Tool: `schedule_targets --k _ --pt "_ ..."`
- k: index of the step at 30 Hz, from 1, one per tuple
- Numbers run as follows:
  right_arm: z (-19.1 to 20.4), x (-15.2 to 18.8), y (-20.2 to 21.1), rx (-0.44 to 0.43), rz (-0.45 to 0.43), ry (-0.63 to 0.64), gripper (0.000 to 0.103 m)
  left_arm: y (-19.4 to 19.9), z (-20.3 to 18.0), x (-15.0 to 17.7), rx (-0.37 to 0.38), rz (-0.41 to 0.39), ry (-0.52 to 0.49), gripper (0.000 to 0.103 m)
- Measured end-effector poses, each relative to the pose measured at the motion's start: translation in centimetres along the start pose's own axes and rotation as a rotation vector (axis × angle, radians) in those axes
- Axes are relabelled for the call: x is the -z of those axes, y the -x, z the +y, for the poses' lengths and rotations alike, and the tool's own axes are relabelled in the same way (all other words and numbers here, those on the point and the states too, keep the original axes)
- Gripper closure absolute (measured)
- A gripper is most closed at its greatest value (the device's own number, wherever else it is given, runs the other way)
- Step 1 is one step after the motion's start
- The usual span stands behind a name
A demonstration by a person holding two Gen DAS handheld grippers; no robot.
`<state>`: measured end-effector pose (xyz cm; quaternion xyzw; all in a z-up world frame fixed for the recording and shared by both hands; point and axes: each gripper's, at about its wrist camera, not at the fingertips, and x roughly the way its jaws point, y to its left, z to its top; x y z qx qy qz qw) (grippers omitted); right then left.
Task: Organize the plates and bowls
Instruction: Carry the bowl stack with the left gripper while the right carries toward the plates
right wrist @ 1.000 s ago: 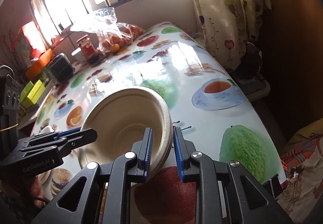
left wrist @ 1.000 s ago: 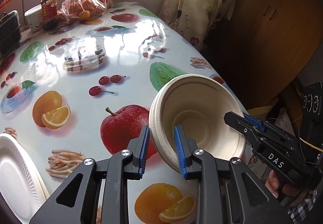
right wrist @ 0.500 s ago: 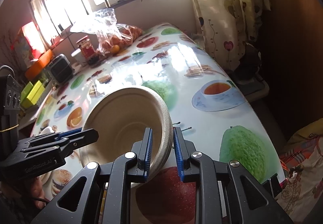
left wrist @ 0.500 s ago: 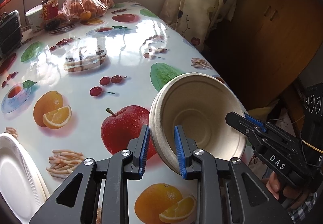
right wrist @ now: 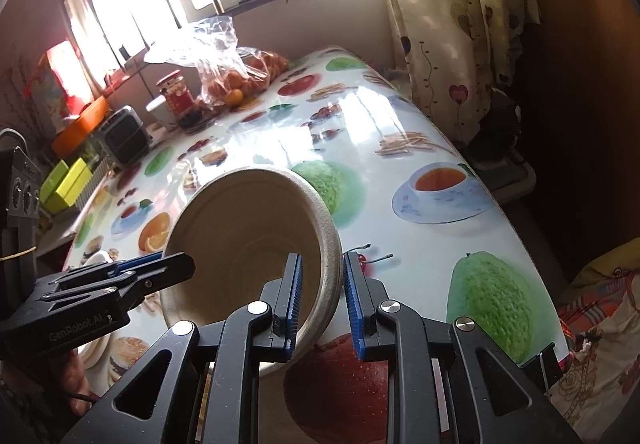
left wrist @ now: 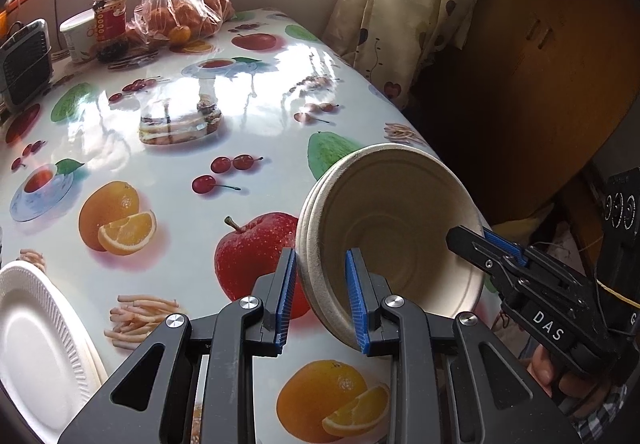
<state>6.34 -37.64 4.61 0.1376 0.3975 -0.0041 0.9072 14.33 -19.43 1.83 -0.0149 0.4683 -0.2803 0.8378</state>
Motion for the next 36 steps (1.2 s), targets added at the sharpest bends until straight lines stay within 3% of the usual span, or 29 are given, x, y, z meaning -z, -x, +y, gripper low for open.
schedule_targets --k 17,36 --pt "3.2 -0.6 0.1 -0.044 -0.007 0.048 0.082 2.7 2.0 0.5 -0.04 -0.039 0.039 0.076" --pt "10.3 -0.7 -1.2 -0.167 0.01 0.167 0.082 7.7 7.1 2.2 -0.153 -0.115 0.139 0.076"
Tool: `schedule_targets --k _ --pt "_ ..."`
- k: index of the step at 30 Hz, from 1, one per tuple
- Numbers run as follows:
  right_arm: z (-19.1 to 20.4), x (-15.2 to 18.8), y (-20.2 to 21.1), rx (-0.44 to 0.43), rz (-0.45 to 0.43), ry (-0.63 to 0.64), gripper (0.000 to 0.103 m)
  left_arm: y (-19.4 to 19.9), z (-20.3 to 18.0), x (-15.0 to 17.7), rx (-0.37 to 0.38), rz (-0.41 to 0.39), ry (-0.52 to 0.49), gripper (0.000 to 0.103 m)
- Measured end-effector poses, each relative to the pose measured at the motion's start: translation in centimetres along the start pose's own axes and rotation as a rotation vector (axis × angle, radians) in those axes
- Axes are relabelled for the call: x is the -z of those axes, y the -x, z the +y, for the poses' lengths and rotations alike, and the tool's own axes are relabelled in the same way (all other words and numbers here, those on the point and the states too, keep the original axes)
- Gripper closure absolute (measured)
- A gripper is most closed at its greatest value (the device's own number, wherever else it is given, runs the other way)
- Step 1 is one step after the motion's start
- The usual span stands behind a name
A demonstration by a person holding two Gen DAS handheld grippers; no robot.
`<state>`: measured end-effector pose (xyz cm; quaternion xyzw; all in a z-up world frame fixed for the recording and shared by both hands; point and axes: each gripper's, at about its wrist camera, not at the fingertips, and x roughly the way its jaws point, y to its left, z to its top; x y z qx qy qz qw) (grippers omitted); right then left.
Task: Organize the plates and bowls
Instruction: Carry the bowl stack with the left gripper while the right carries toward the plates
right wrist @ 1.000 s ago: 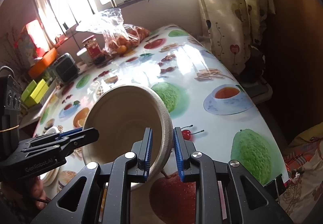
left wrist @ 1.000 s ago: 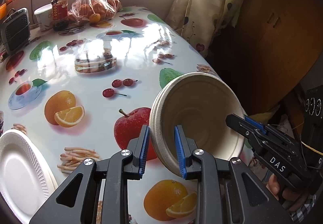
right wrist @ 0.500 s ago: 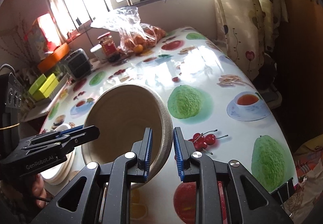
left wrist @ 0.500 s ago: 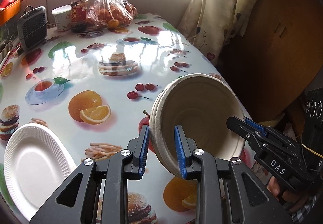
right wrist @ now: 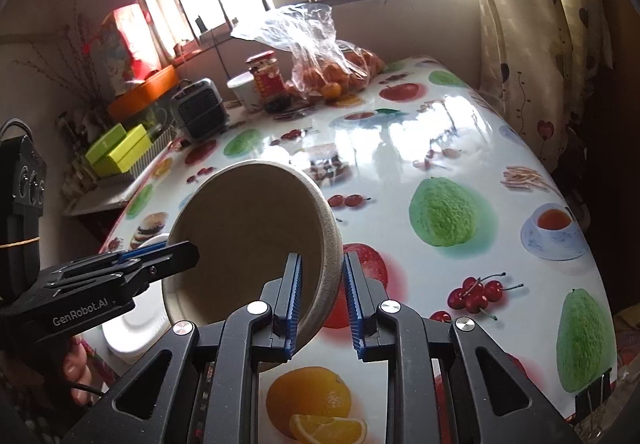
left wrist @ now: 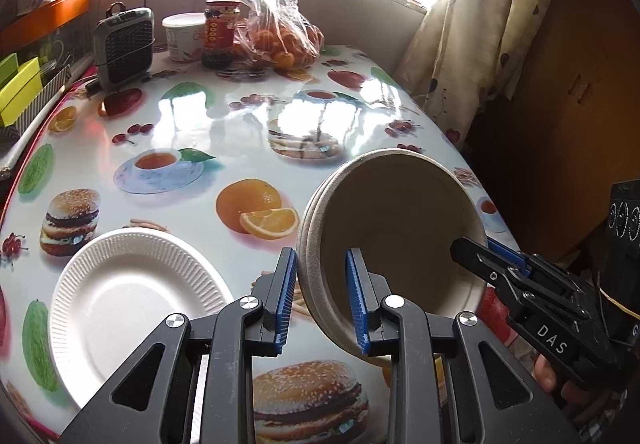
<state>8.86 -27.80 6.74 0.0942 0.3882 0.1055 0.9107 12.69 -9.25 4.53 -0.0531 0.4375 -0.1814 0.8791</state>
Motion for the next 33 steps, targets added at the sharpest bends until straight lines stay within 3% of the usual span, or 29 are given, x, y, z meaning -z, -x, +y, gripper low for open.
schedule_targets --k 33 --pt "11.1 0.4 -4.1 -0.183 0.072 0.156 0.082 6.2 10.3 2.8 -0.142 -0.082 0.18 0.077"
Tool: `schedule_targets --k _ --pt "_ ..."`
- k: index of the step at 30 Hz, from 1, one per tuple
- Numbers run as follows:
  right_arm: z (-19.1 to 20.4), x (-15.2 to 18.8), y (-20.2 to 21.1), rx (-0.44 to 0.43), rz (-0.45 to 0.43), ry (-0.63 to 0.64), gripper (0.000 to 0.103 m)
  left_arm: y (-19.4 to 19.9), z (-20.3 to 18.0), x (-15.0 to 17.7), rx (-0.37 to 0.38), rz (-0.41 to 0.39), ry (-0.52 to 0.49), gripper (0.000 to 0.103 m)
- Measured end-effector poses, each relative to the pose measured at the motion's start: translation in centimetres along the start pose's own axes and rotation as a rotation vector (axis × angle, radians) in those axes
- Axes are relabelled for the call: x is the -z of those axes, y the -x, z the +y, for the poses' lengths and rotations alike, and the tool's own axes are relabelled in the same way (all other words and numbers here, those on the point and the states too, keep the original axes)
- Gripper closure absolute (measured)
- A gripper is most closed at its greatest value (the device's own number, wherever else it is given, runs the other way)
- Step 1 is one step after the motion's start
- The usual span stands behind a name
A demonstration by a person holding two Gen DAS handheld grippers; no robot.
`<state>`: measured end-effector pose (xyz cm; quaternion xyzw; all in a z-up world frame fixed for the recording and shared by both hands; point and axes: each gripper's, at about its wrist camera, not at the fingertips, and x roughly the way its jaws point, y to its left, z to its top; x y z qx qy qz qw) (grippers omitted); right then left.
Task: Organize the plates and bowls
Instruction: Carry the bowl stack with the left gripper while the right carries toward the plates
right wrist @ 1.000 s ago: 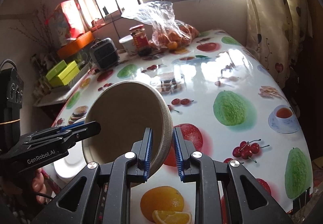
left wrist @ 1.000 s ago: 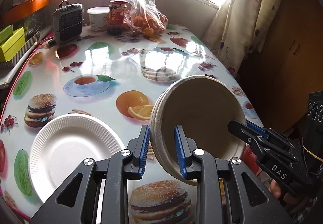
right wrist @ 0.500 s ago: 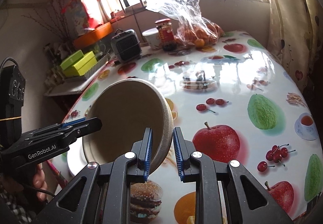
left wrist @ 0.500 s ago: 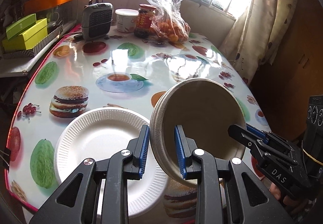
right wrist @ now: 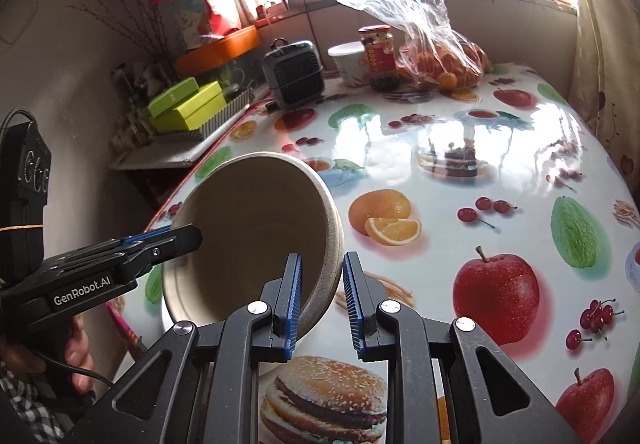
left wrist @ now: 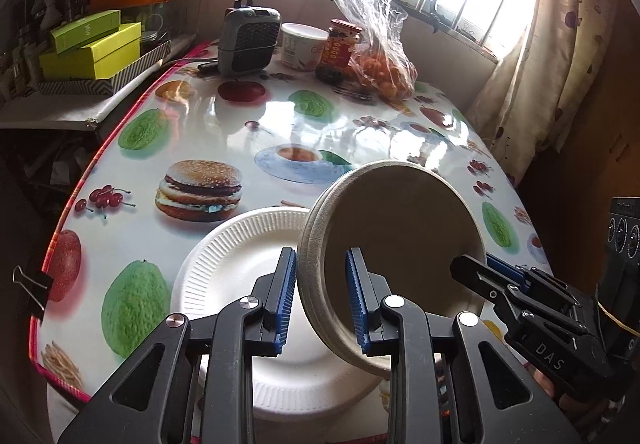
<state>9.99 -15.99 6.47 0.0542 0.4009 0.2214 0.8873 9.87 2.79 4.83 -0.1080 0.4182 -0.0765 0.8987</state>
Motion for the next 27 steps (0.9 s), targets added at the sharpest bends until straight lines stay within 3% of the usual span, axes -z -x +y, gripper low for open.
schedule_targets --k 10,27 --pt "2.9 0.2 -2.1 -0.05 0.046 0.037 0.082 0.6 3.4 0.8 -0.04 0.009 0.059 0.077" --pt "4.2 0.2 -4.1 -0.05 0.091 0.051 0.081 0.0 5.7 1.3 -0.029 0.036 0.111 0.076"
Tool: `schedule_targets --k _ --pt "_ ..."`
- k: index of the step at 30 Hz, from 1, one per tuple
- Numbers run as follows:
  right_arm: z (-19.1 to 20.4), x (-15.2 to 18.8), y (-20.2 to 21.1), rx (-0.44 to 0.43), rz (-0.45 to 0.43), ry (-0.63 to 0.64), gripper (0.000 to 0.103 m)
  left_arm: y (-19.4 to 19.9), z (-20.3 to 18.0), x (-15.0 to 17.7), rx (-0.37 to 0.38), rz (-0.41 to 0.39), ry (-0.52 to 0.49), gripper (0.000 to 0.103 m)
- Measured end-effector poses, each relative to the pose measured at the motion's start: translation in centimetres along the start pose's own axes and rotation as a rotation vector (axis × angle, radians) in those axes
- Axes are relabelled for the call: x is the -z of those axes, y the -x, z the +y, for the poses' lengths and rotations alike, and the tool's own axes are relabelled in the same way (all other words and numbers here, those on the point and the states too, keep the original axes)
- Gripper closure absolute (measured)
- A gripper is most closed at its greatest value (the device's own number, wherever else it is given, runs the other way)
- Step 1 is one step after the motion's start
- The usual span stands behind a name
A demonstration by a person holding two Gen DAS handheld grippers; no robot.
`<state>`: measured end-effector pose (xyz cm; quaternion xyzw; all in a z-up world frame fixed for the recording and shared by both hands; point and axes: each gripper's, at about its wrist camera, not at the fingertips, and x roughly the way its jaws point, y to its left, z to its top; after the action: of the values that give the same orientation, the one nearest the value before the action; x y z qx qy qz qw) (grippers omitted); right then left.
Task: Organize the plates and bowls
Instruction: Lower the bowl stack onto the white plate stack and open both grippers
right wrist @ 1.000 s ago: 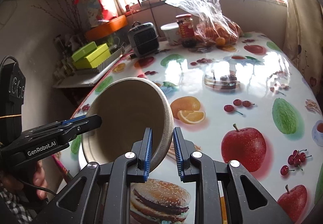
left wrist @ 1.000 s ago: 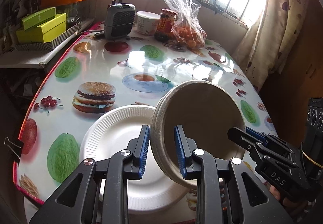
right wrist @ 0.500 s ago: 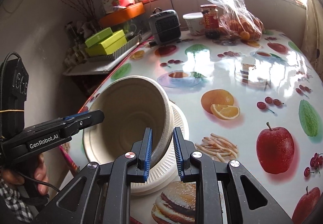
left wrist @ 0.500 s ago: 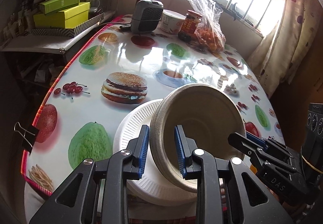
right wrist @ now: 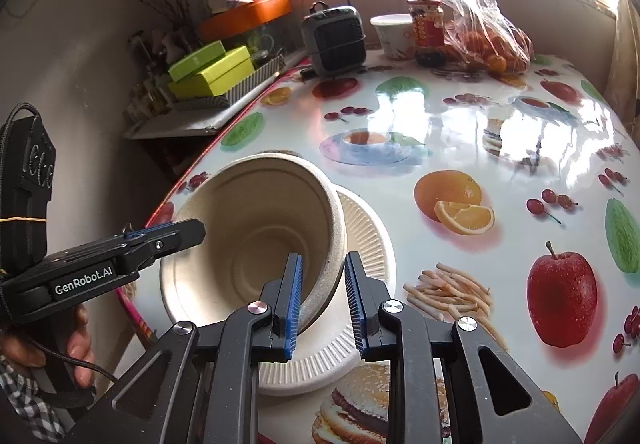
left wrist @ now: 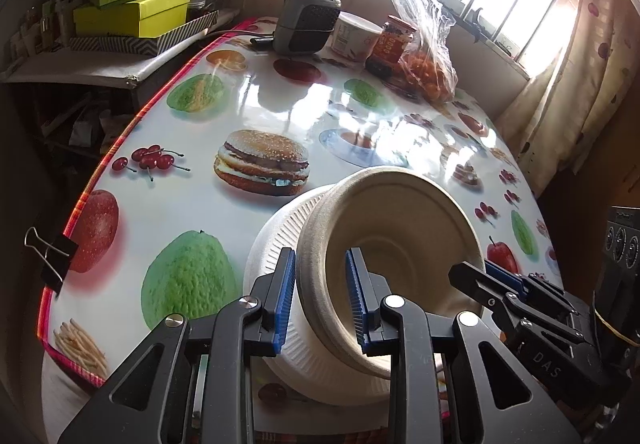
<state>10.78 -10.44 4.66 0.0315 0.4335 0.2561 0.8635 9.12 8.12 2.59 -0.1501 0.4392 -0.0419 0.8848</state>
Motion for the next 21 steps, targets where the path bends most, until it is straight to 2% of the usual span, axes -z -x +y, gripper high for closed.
schedule_targets --k 8,13,21 --pt "-0.01 -0.12 -0.04 0.003 -0.002 -0.001 0.081 -0.23 0.2 -0.08 0.006 0.007 0.006 0.076" --pt "-0.06 -0.18 -0.03 0.003 -0.003 -0.001 0.079 -0.22 0.32 -0.2 0.011 0.0 0.008 0.067" --pt "0.01 -0.33 -0.04 0.006 -0.011 0.002 0.067 -0.25 0.42 -0.29 0.012 -0.003 0.006 0.064"
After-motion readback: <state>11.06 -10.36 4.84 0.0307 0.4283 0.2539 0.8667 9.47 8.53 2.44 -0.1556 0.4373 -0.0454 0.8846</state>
